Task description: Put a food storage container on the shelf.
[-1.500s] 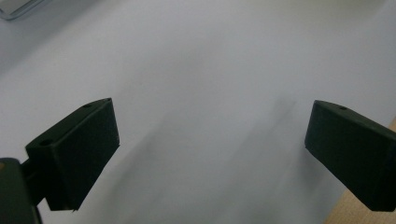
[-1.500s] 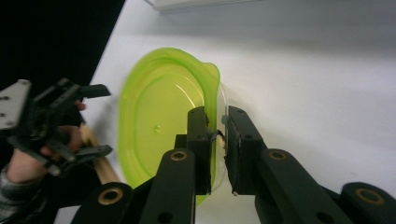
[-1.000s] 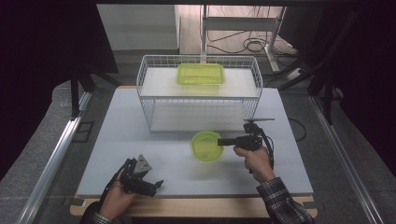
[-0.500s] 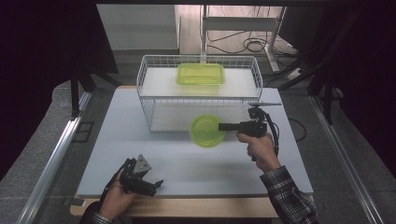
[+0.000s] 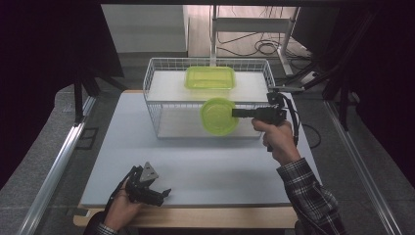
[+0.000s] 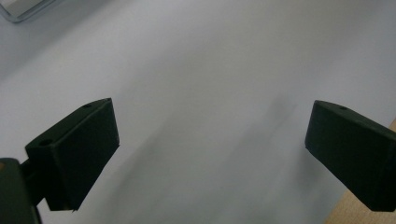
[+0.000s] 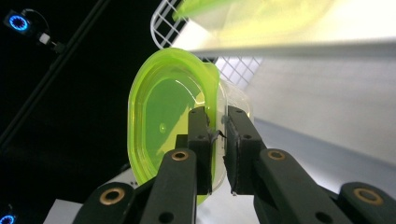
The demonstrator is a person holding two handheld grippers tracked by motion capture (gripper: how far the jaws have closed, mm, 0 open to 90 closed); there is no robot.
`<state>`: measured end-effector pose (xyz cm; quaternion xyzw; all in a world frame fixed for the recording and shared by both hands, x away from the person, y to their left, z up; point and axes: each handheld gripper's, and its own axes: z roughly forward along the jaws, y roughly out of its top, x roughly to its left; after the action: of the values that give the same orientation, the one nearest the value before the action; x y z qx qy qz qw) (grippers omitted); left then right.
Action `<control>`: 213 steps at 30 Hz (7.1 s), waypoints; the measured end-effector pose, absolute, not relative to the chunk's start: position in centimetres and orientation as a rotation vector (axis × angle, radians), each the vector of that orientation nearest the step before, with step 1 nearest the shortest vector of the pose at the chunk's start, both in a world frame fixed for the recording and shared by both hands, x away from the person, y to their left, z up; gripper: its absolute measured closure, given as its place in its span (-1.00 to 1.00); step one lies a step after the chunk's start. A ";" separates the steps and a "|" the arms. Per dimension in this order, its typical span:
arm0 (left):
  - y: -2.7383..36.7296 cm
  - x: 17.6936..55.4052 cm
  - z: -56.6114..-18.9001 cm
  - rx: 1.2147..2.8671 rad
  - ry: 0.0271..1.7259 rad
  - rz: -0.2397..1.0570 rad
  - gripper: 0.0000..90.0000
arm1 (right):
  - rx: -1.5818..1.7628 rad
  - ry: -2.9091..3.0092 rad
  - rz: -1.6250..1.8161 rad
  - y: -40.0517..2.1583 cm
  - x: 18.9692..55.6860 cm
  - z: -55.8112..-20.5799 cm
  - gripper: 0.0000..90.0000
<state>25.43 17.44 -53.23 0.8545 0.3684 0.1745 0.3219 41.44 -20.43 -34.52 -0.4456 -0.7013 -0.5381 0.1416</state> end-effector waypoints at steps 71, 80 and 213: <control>17.6 25.4 -53.2 2.237 0.964 0.453 -0.95 | -1.470 -2.268 -1.634 -16.0 49.2 -26.1 0.00; 17.6 25.4 -53.1 2.233 0.966 0.456 -0.95 | -1.369 -2.355 -1.624 -16.6 47.3 -27.4 -0.28; 17.8 25.3 -53.2 2.215 0.944 0.474 -0.98 | -1.391 -2.900 -1.238 -24.5 32.4 -51.1 -1.00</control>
<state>25.30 17.77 -53.19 0.8498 0.3620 0.1820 0.3371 32.44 -24.54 -51.05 -0.3989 -0.8317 -0.3552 -0.1516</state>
